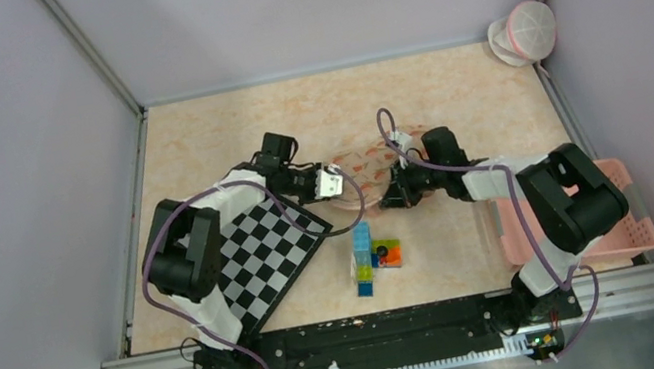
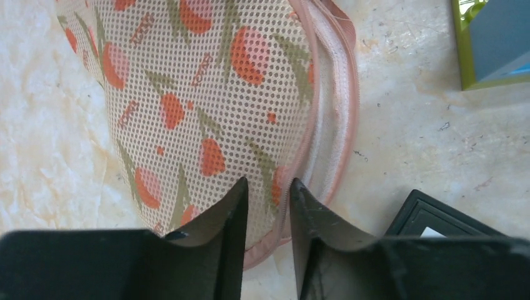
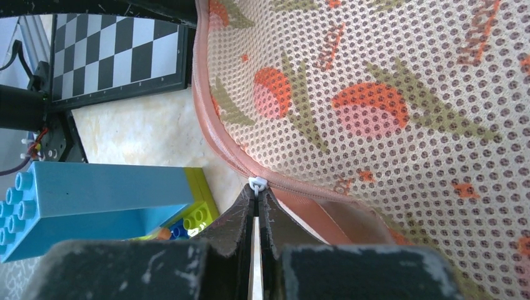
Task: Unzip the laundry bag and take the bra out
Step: Unzip the laundry bag at the center of the board.
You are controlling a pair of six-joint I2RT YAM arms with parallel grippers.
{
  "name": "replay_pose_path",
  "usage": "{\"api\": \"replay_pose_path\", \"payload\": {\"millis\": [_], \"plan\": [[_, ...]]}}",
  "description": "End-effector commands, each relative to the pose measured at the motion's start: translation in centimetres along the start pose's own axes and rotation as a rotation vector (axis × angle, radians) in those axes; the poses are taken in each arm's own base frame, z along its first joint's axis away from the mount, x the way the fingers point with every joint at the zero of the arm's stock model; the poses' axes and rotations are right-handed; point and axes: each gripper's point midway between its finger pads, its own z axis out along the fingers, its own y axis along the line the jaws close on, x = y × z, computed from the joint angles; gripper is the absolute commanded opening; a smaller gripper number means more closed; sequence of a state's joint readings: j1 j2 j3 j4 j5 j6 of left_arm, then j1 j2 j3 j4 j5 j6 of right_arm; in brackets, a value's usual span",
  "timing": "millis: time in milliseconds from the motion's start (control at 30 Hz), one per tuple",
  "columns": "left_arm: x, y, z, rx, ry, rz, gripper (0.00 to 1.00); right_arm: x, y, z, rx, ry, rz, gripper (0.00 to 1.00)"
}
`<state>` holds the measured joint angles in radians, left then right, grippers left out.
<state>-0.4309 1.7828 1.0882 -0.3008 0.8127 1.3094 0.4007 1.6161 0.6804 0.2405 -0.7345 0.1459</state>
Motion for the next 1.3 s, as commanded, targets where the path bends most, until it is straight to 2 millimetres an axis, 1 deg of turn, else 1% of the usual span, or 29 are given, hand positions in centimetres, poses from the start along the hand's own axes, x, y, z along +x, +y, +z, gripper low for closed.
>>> {"api": "replay_pose_path", "payload": {"millis": [0, 133, 267, 333, 400, 433, 467, 533, 600, 633, 667, 733, 867, 1067, 1167, 1267], "plan": [[-3.2, 1.0, -1.5, -0.021, -0.089, 0.026, 0.41, -2.3, 2.1, 0.4, -0.050, -0.056, -0.036, 0.00], [-4.8, 0.1, -0.8, 0.004, -0.110, 0.030, 0.47, -2.6, 3.1, 1.2, -0.071, -0.050, -0.060, 0.00], [-5.5, -0.5, 0.1, 0.030, -0.124, 0.003, 0.50, -3.1, 3.2, 1.8, -0.081, -0.050, -0.062, 0.00], [-5.3, -1.3, 0.7, 0.056, -0.122, -0.018, 0.54, -3.4, 3.2, 2.0, -0.084, -0.053, -0.058, 0.00], [-4.4, -2.0, 1.2, 0.083, -0.105, -0.055, 0.54, -3.6, 3.1, 2.2, -0.082, -0.056, -0.056, 0.00], [-3.9, -2.5, 1.4, 0.096, -0.090, -0.070, 0.52, -3.5, 3.1, 2.2, -0.082, -0.055, -0.055, 0.00], [-3.3, -2.8, 1.5, 0.106, -0.075, -0.078, 0.47, -3.5, 3.0, 2.2, -0.079, -0.054, -0.055, 0.00], [-2.2, -3.3, 1.6, 0.113, -0.043, -0.092, 0.32, -3.2, 3.0, 2.1, -0.075, -0.048, -0.053, 0.00], [-0.8, -3.3, 1.4, 0.099, 0.008, -0.104, 0.18, -2.9, 3.0, 1.8, -0.073, -0.042, -0.064, 0.00], [-0.2, -3.2, 1.3, 0.093, 0.021, -0.110, 0.13, -2.7, 2.9, 1.7, -0.069, -0.038, -0.067, 0.00], [0.3, -3.1, 1.1, 0.086, 0.031, -0.118, 0.10, -2.4, 2.8, 1.6, -0.067, -0.032, -0.064, 0.00], [1.4, -3.0, 0.9, 0.083, 0.052, -0.133, 0.06, -2.1, 2.5, 1.2, -0.058, -0.028, -0.058, 0.00], [2.8, -3.2, 0.7, 0.088, 0.086, -0.132, 0.00, -1.7, 1.4, 0.4, -0.034, -0.022, -0.046, 0.00], [4.0, -3.4, 0.7, 0.098, 0.116, -0.132, 0.00, -1.1, 0.1, -0.8, -0.005, -0.010, -0.039, 0.00], [4.7, -2.8, 0.6, 0.090, 0.133, -0.128, 0.00, -0.8, -0.4, -1.4, 0.007, -0.003, -0.038, 0.00], [5.5, -1.8, 0.2, 0.070, 0.148, -0.126, 0.00, -0.5, -0.8, -2.0, 0.015, 0.006, -0.036, 0.00]]}}
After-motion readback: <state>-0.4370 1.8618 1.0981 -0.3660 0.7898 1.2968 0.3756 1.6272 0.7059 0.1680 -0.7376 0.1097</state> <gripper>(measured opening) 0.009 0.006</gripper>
